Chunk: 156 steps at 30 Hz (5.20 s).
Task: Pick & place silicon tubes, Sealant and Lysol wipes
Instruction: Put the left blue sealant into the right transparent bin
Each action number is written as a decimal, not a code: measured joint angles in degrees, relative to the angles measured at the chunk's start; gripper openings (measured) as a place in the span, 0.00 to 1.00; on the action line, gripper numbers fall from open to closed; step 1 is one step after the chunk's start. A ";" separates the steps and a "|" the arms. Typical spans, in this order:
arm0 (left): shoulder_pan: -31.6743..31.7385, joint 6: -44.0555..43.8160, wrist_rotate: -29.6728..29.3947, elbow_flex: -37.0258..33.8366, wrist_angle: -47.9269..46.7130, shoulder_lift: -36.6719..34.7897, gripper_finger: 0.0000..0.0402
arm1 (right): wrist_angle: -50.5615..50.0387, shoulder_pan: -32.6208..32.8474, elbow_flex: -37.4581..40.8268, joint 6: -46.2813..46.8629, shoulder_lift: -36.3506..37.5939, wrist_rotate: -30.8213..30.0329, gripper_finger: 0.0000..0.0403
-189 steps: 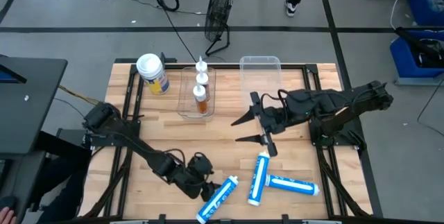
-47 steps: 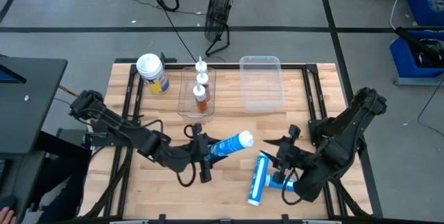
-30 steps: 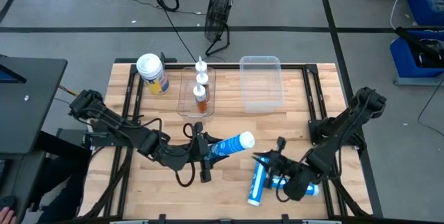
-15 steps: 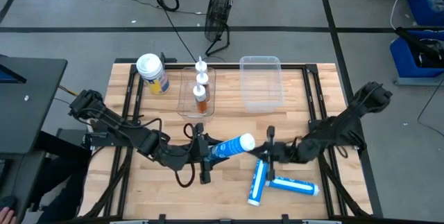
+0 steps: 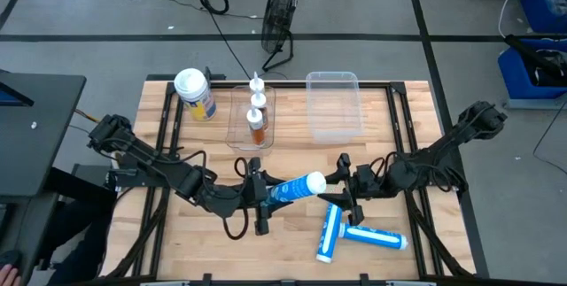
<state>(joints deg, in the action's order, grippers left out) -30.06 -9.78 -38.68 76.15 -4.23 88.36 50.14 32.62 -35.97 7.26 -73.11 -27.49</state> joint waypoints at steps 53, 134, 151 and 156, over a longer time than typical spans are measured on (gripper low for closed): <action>0.71 2.27 0.06 0.08 0.09 0.02 0.59 | -10.44 -1.81 -18.05 -17.65 -2.72 0.96 0.52; 11.03 -6.05 -8.02 0.01 -26.91 -1.11 0.80 | -74.81 -68.27 -39.09 -0.67 -12.74 13.46 0.52; 11.91 -5.44 -8.02 0.01 -26.67 -1.11 0.80 | -59.76 -70.76 -26.66 0.51 -12.42 19.66 0.52; 12.28 -5.44 -7.73 -0.01 -26.67 -1.11 0.80 | -58.13 -71.04 -24.78 0.71 -12.40 19.43 0.52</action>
<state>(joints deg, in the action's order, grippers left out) -17.78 -15.22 -46.41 76.14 -30.89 87.24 -7.99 -38.41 -60.75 7.97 -85.52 -8.06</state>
